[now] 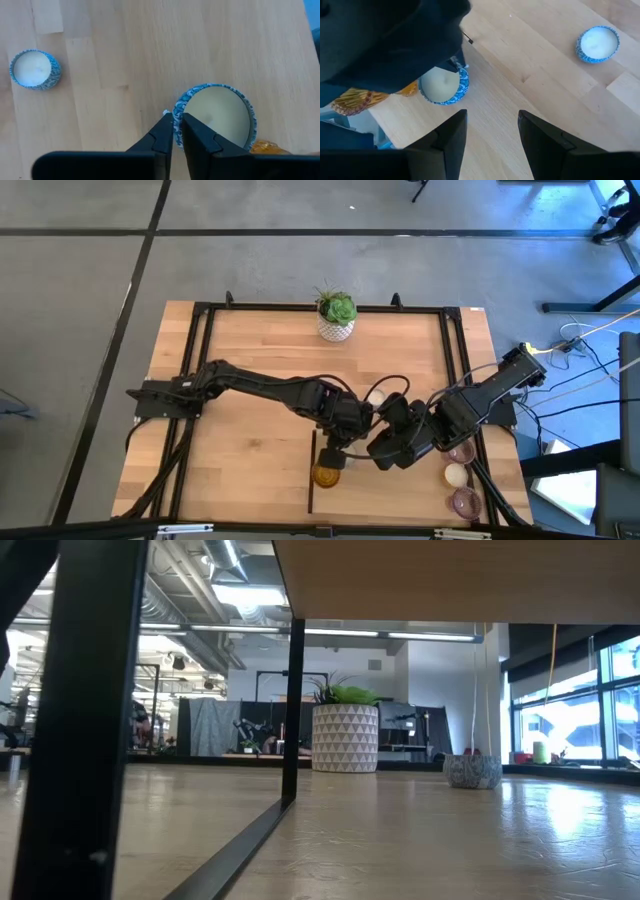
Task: Pick & Place candle stick holders
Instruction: Put the dark blue scented candle on the shelf aligned with the yellow glass candle holder
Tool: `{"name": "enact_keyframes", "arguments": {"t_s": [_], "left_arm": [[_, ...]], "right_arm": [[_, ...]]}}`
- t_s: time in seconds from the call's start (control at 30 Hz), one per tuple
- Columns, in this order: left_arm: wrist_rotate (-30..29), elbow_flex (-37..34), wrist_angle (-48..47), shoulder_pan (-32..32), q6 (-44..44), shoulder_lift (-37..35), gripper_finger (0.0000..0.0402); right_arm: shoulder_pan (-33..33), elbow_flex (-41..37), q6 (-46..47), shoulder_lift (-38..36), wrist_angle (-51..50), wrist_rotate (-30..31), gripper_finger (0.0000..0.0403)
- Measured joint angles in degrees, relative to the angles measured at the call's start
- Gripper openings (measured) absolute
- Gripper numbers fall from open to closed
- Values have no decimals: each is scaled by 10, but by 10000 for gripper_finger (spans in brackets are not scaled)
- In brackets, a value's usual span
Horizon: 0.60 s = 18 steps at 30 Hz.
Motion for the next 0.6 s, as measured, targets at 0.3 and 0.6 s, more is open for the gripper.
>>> {"name": "enact_keyframes", "arguments": {"t_s": [0.3,0.6], "left_arm": [[13,0,6,4,4,0,84],[10,9,29,4,24,-3,94]], "right_arm": [[0,0,0,0,8,0,181],[-3,0,0,0,10,-2,181]]}}
